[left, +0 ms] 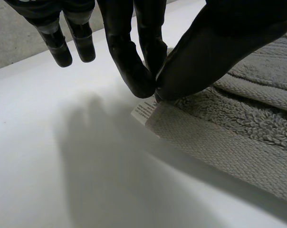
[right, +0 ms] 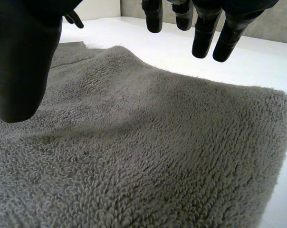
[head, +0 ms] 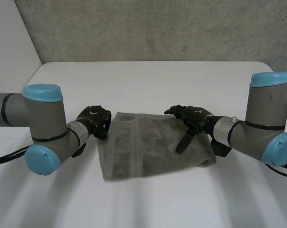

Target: Fold the towel.

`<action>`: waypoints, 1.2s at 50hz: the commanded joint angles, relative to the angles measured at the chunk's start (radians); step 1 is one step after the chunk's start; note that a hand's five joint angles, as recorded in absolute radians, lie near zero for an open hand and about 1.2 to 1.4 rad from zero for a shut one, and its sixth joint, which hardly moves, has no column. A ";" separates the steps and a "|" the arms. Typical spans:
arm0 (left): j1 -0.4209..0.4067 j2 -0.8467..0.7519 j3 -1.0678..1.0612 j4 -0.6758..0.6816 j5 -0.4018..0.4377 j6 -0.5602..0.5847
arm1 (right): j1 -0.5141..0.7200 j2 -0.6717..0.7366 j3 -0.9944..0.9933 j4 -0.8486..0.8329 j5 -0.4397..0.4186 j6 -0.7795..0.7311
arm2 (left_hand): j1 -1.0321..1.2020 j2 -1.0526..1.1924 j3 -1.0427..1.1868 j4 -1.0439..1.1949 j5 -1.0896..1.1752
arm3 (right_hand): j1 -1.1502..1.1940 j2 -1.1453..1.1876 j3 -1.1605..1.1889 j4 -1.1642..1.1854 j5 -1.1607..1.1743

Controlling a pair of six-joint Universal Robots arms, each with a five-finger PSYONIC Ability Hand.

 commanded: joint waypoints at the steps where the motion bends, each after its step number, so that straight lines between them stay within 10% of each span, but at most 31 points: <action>1: -0.004 0.003 -0.019 0.007 0.000 0.004 | -0.002 0.000 0.000 0.000 0.000 0.000 | 0.103 0.053 -0.038 -0.047 0.031 | -0.077 -0.060 0.008 0.028 -0.062; 16: 0.009 0.003 -0.023 0.002 -0.001 0.008 | 0.000 -0.002 0.006 0.000 -0.002 0.000 | -0.601 -0.651 -0.038 -0.047 -0.673 | -0.077 -0.060 0.008 0.028 -0.062; 36: 0.013 -0.004 -0.028 -0.071 -0.001 0.011 | 0.000 -0.002 0.008 0.000 -0.002 0.000 | -0.578 -0.628 -0.038 -0.047 -0.650 | -0.077 -0.060 0.008 0.028 -0.062; 42: 0.015 0.001 -0.025 -0.075 -0.006 0.010 | 0.001 -0.002 0.008 0.000 -0.002 0.000 | 0.102 0.052 -0.038 -0.047 0.030 | -0.077 -0.060 0.008 0.028 -0.062; 60: 0.004 0.009 0.023 -0.022 -0.009 0.007 | -0.002 -0.005 0.014 0.000 -0.003 0.000 | 0.103 0.053 -0.038 -0.047 0.031 | -0.077 -0.060 0.008 0.028 -0.062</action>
